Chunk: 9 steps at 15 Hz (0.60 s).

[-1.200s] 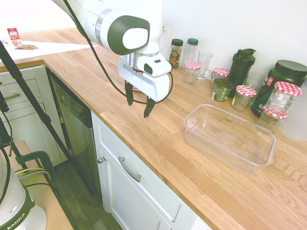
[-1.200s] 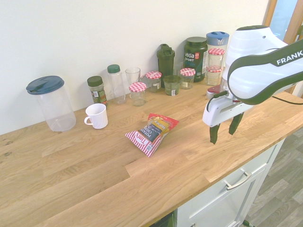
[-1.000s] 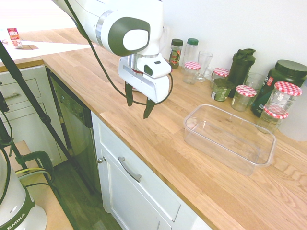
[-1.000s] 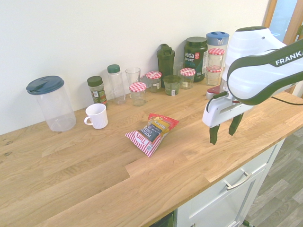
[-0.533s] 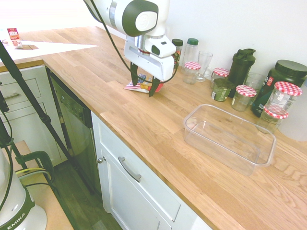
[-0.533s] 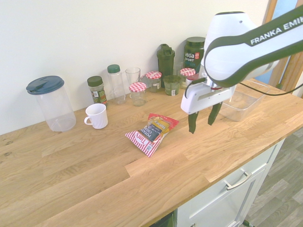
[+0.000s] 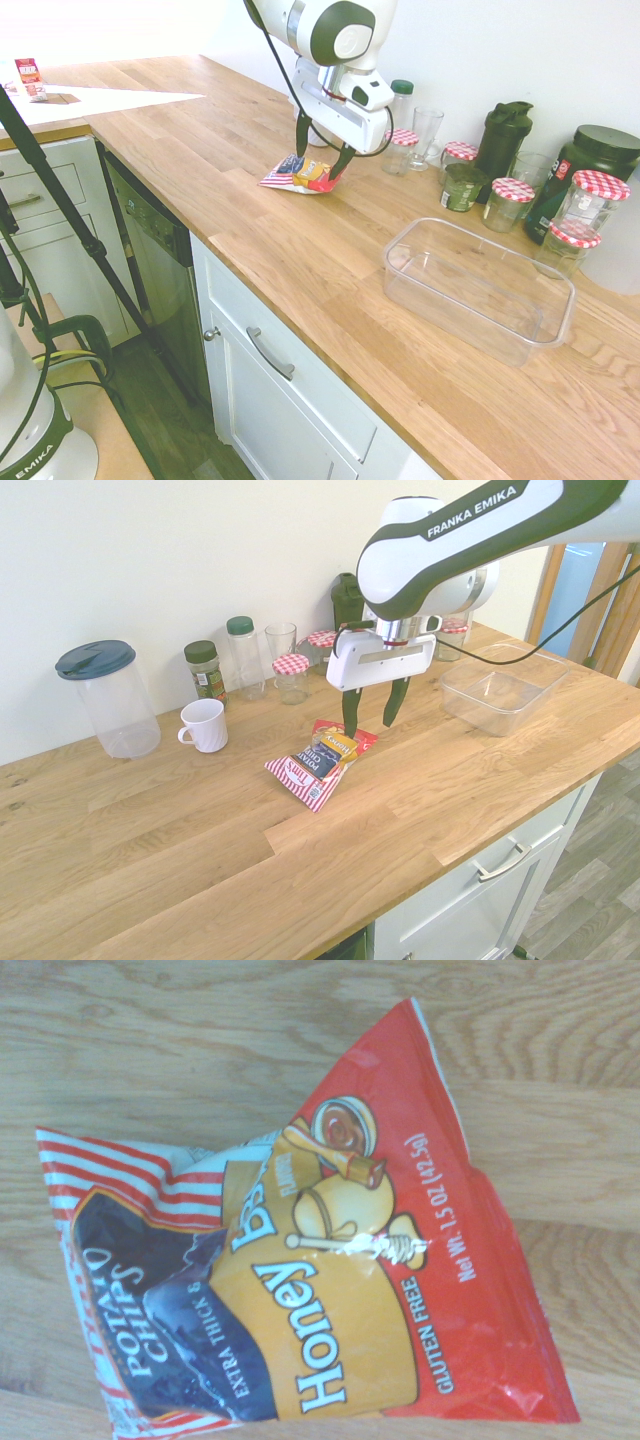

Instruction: Put the chip bag into the container

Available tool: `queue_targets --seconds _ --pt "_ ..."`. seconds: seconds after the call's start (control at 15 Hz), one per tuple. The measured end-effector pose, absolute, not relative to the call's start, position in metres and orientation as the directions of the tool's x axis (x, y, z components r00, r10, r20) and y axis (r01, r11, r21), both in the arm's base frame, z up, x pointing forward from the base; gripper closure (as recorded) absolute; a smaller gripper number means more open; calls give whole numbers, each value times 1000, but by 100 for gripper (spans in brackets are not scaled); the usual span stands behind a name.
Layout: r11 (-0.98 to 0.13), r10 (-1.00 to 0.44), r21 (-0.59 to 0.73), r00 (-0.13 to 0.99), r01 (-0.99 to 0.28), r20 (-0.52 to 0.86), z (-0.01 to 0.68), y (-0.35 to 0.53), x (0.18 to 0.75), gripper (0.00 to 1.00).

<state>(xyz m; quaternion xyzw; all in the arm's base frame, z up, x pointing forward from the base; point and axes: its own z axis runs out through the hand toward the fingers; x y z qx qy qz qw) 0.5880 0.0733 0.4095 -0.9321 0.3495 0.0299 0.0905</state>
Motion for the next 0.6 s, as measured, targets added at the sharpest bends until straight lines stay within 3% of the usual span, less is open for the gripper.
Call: queue_targets --seconds 0.33,0.4,0.6 --pt "-735 -638 -140 747 -663 -189 379 64 600 0" --pt "-735 -629 -146 746 -662 -218 373 62 600 100" --pt "-735 -609 -170 749 -657 -260 358 59 603 100"
